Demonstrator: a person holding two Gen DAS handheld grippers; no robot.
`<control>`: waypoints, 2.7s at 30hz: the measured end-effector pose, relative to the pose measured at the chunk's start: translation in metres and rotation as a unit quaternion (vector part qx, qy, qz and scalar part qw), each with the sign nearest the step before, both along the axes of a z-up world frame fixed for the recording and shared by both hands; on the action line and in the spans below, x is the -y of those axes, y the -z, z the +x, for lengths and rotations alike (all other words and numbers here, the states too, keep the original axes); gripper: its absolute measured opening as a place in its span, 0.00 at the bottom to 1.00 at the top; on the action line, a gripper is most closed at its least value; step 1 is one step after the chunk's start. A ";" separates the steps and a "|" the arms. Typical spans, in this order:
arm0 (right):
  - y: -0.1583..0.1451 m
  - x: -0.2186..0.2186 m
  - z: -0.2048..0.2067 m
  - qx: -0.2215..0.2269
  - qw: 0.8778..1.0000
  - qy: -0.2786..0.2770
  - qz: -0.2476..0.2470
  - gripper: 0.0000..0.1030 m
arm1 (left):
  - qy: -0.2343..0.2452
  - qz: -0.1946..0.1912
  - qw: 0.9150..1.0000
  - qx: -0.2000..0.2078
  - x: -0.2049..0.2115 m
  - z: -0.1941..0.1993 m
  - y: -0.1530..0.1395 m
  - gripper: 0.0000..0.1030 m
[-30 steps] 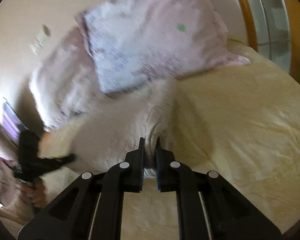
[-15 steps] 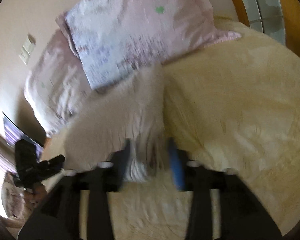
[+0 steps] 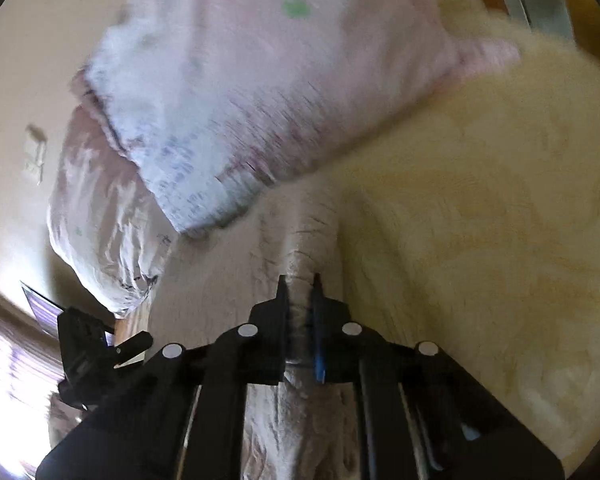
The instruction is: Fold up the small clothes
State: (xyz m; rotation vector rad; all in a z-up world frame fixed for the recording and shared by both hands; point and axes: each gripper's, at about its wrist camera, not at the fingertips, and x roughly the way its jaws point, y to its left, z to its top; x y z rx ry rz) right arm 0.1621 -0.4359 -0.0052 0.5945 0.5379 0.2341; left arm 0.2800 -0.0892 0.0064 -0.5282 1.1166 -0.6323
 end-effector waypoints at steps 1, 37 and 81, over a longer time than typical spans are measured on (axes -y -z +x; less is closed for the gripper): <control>-0.007 -0.001 -0.005 0.017 1.000 0.010 -0.018 0.09 | 0.000 0.003 1.000 0.003 0.002 0.001 0.000 0.81; 0.016 -0.065 -0.014 -0.031 0.972 0.023 -0.230 0.33 | 0.014 0.183 0.976 0.116 0.049 -0.009 -0.013 0.89; 0.016 -0.040 0.013 -0.040 0.979 -0.162 0.117 0.29 | 0.049 -0.085 0.995 0.008 -0.024 -0.005 -0.016 0.35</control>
